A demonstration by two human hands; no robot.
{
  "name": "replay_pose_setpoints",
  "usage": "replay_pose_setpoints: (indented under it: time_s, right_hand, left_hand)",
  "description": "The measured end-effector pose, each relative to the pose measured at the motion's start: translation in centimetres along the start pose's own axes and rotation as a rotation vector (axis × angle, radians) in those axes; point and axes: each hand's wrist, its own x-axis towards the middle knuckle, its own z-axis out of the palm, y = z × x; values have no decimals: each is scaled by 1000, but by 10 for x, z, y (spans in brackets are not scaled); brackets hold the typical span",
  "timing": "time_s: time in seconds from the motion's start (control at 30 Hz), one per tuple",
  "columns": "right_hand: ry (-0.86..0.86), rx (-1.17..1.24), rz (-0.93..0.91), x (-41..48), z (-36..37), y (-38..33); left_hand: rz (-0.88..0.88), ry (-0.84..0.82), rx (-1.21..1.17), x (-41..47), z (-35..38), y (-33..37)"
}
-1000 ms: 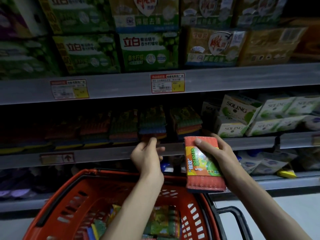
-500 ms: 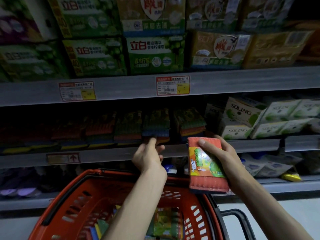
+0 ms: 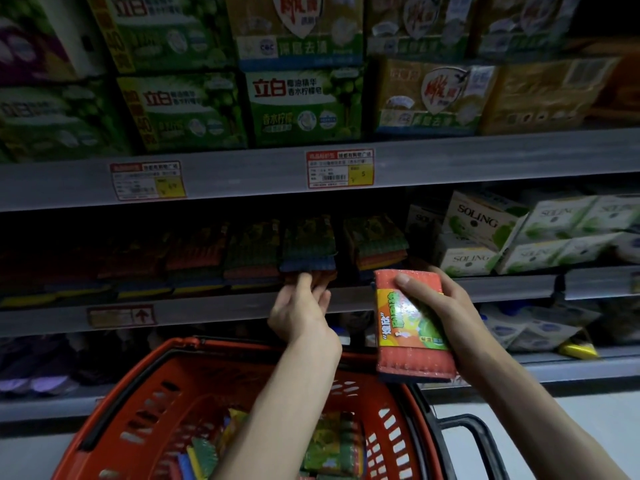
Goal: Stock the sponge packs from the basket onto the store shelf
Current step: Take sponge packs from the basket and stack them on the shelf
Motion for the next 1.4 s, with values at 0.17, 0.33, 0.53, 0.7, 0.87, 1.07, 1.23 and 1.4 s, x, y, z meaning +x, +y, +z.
replay_pose_setpoints:
  time_s: [0.17, 0.33, 0.53, 0.7, 0.87, 1.07, 1.23, 1.4]
  right_hand:
    - [-12, -2, 13, 1, 0, -2]
    - [-21, 7, 28, 0, -3, -3]
    - [-27, 11, 29, 3, -6, -2]
    - [-58, 41, 50, 3, -6, -4]
    - [-97, 60, 41, 2, -6, -8]
    - [-103, 57, 21, 6, -7, -6]
    - [-130, 42, 22, 7, -6, -5]
    - [-196, 23, 3, 3, 0, -8]
  left_hand:
    - [28, 3, 20, 2, -2, -3]
    - [86, -29, 128, -2, -13, -9]
    - [263, -350, 548, -17, -25, -28]
    - [389, -501, 730, -12, -20, -30]
    - [315, -561, 783, -7, -14, -28]
    - [280, -611, 853, -7, -14, -29]
    - [294, -628, 841, -8, -17, -25]
    - [310, -569, 819, -10, -20, -20]
